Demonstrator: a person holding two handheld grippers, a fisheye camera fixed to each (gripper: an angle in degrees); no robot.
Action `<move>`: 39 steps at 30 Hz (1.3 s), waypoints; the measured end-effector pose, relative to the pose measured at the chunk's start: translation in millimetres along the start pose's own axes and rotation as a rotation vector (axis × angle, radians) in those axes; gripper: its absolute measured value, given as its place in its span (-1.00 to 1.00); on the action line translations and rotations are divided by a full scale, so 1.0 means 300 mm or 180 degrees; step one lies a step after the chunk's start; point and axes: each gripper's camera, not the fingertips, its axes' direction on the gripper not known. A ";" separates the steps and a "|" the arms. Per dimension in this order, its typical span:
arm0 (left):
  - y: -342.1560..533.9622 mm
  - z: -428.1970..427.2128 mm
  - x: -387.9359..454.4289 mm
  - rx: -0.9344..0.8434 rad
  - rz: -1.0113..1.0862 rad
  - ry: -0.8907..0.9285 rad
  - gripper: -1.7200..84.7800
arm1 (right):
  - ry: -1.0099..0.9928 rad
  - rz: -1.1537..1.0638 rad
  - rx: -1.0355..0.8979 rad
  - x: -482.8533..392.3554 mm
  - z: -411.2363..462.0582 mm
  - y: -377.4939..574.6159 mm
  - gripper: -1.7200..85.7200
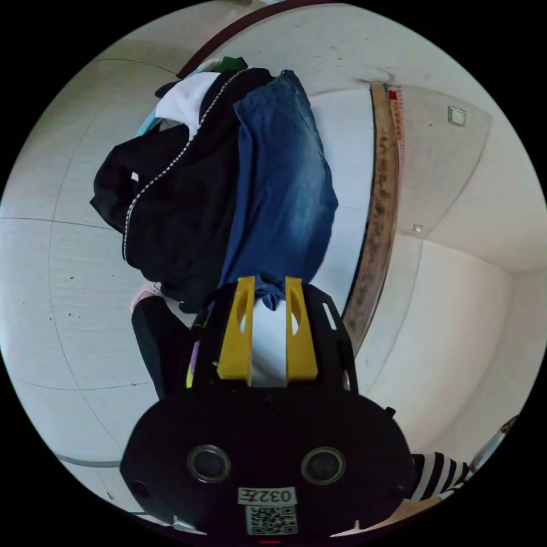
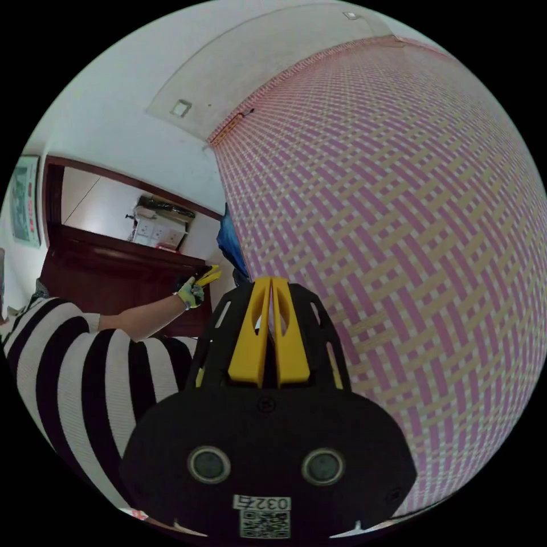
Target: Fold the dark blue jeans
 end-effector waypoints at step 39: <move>0.559 -0.825 1.153 -0.0650 0.3207 0.3706 -0.98 | -0.0320 0.0604 0.1108 -0.001 -0.211 0.345 -0.98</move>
